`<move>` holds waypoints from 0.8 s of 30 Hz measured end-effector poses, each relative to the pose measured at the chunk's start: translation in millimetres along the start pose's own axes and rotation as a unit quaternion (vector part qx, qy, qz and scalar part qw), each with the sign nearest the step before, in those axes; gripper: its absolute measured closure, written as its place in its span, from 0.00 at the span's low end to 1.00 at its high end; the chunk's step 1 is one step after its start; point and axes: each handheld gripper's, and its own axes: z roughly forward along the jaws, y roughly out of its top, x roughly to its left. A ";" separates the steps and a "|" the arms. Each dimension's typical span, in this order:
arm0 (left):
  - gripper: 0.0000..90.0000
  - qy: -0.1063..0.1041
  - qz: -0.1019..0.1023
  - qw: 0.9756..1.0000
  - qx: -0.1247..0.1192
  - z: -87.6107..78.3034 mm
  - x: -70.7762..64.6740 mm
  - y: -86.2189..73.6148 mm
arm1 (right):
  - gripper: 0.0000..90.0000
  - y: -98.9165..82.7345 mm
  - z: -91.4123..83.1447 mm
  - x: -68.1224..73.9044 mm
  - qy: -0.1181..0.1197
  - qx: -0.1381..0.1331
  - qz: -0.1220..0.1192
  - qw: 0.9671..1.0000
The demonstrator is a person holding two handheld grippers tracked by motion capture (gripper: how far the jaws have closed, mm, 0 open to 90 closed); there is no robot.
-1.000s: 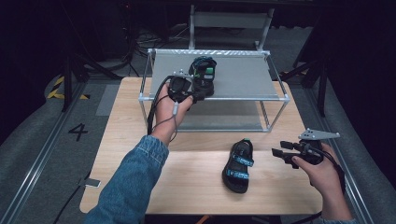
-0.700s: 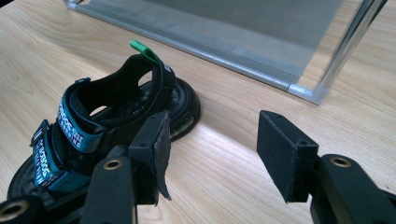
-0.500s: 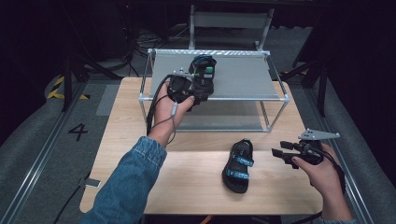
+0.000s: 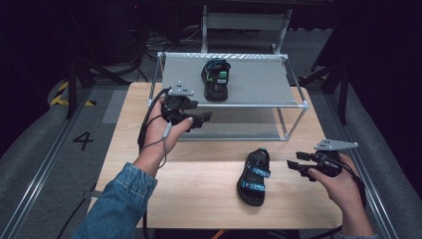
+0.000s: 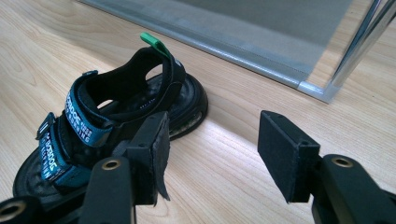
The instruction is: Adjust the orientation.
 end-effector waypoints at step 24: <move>0.34 0.044 0.010 0.998 0.049 -17.5 30.4 -86.6 | 0.55 42.7 36.0 23.7 0.029 0.030 -0.030 0.999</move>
